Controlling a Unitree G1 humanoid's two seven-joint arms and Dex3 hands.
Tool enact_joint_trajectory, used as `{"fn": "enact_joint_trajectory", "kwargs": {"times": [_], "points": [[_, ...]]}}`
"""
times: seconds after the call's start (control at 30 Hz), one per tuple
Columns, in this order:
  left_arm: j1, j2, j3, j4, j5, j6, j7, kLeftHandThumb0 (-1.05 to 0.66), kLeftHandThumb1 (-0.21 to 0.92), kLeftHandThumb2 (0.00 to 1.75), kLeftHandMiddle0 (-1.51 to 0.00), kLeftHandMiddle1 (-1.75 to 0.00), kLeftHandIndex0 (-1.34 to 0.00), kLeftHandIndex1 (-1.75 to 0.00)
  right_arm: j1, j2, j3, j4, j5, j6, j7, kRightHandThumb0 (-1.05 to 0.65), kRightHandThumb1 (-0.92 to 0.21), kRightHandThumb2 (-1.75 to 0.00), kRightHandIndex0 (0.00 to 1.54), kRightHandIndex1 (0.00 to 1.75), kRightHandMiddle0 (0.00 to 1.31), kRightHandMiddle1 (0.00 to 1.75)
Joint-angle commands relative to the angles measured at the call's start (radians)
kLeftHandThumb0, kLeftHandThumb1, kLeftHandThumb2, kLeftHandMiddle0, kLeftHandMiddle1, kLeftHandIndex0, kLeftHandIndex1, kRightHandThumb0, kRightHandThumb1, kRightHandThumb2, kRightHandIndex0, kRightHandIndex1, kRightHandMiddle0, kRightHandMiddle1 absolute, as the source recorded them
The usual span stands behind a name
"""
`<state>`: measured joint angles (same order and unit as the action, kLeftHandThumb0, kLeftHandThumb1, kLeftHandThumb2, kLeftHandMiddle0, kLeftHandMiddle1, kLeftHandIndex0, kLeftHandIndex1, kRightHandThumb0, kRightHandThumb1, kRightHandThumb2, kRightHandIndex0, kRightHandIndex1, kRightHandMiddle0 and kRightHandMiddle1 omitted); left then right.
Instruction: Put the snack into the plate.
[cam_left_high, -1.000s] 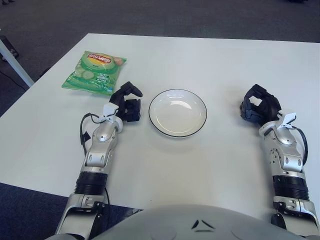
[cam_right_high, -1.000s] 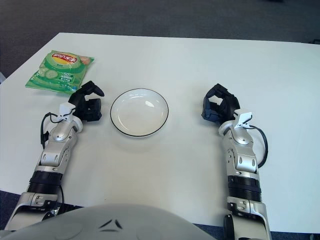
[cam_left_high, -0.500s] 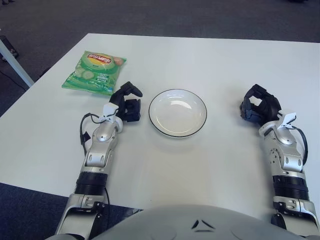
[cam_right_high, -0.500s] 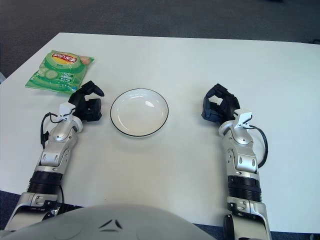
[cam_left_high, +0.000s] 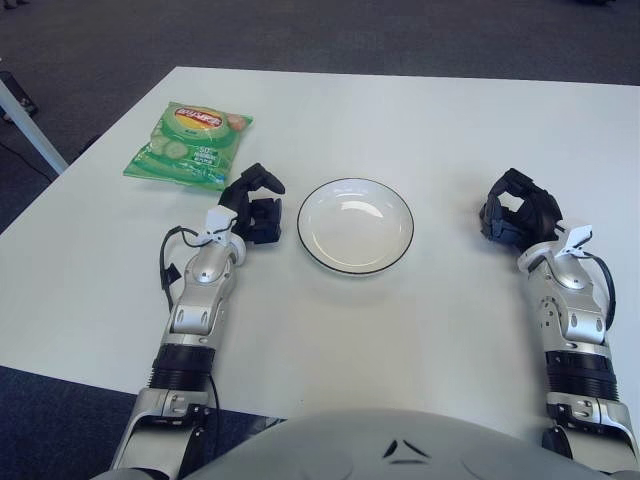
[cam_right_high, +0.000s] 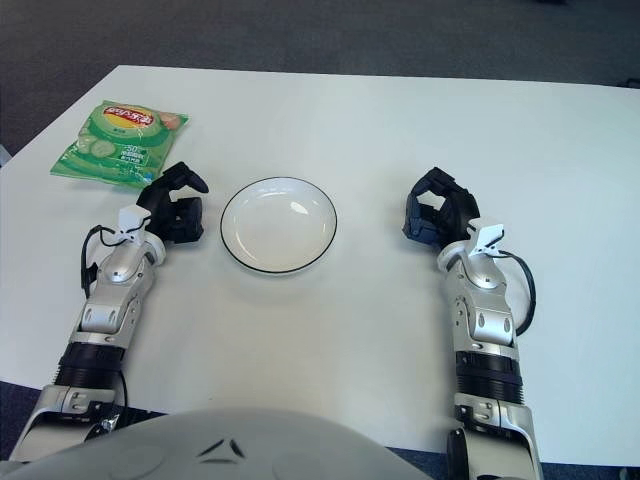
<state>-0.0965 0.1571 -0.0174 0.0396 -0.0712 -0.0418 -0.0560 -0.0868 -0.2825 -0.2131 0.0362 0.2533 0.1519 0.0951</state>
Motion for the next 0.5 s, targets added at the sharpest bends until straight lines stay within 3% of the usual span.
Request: {"fn": "enact_joint_trajectory", "kwargs": {"times": [0.0, 0.3, 0.47], "points": [[0.142, -0.066, -0.019, 0.096, -0.005, 0.000, 0.001, -0.46, 0.38, 1.24, -1.26, -1.75, -0.56, -1.75, 0.059, 0.048, 0.014, 0.056, 0.003, 0.070, 0.001, -0.47, -0.35, -1.27, 1.29, 1.75, 0.59, 1.75], [0.124, -0.063, 0.024, 0.096, -0.055, -0.018, -0.023, -0.45, 0.40, 1.22, -1.26, -1.75, -0.55, -1.75, 0.046, 0.045, 0.017, 0.076, -0.005, 0.069, 0.001, -0.47, -0.35, -1.27, 1.30, 1.75, 0.59, 1.75], [0.133, -0.049, 0.060, -0.040, -0.082, 0.045, -0.002, -0.46, 0.37, 1.25, -1.30, -1.75, -0.57, -1.75, 0.036, 0.040, 0.018, 0.093, -0.009, 0.067, 0.008, -0.47, -0.35, -1.27, 1.30, 1.75, 0.59, 1.75]]}}
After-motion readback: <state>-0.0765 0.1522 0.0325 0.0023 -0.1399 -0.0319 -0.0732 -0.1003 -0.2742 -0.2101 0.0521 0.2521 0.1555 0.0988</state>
